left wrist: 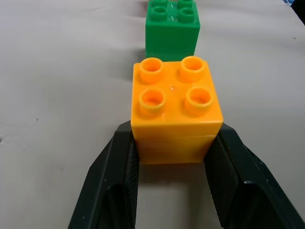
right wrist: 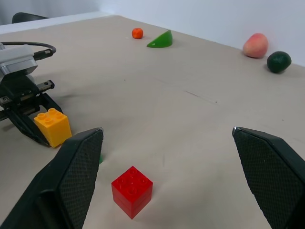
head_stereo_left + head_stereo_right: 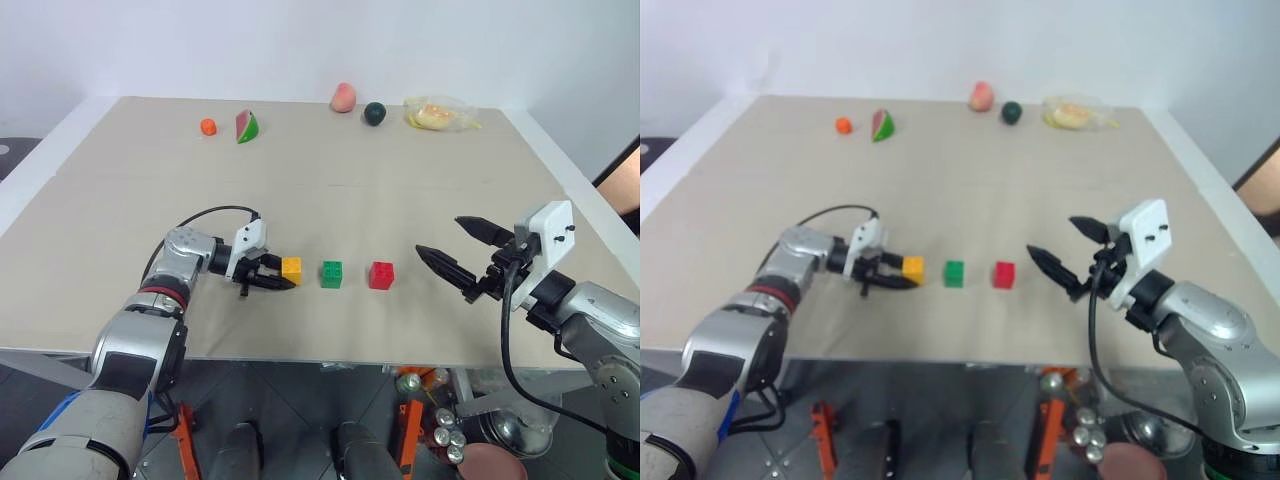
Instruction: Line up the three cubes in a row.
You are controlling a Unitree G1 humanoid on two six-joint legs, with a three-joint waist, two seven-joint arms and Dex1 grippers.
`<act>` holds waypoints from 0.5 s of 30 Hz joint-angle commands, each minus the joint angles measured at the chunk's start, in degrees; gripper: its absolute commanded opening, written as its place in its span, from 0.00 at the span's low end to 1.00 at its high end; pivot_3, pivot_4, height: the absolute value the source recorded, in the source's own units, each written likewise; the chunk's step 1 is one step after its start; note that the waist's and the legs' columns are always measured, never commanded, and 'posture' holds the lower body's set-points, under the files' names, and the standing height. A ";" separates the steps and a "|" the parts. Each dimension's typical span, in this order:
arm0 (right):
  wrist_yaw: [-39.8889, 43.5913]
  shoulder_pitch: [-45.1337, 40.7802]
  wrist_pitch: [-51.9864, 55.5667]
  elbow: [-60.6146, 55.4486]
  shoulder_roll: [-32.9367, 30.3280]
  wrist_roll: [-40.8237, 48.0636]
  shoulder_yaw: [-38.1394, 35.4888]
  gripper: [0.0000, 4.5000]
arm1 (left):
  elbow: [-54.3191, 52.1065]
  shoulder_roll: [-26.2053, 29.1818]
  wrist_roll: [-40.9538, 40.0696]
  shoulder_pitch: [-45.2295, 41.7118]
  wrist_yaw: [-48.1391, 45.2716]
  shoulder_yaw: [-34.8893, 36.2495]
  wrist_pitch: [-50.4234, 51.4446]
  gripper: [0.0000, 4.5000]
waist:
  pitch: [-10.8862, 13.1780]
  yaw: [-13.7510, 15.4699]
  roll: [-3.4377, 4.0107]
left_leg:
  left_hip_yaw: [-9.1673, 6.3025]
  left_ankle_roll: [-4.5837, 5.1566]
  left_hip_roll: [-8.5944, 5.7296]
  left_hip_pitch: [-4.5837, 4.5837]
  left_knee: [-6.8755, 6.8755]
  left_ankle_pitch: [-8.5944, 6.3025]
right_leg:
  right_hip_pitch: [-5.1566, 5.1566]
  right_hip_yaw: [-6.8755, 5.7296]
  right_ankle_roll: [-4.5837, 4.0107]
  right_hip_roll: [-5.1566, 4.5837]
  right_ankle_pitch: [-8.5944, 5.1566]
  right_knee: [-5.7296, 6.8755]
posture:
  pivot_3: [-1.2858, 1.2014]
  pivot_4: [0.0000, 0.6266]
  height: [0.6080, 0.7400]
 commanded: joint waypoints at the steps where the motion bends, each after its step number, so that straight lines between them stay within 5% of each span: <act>1: -0.23 -0.30 -0.52 -2.21 -0.92 1.11 -2.39 1.00 | -0.04 1.89 0.74 -1.40 0.09 0.47 -0.63 0.38 | 0.00 -0.01 0.00 | 0.00 0.00 0.00 0.00 0.00 0.00 | 0.00 0.00 0.00 0.00 0.00 0.00 | 0.52 0.24 1.00; 15: 0.16 -1.47 -0.84 -1.21 -1.38 1.02 -1.39 1.00 | -0.20 1.85 1.24 -0.67 -1.31 0.48 -1.18 0.38 | 0.00 0.02 0.00 | -0.01 0.00 0.01 0.02 0.01 0.00 | 0.01 0.00 -0.01 0.00 0.00 0.03 | 0.52 0.24 1.00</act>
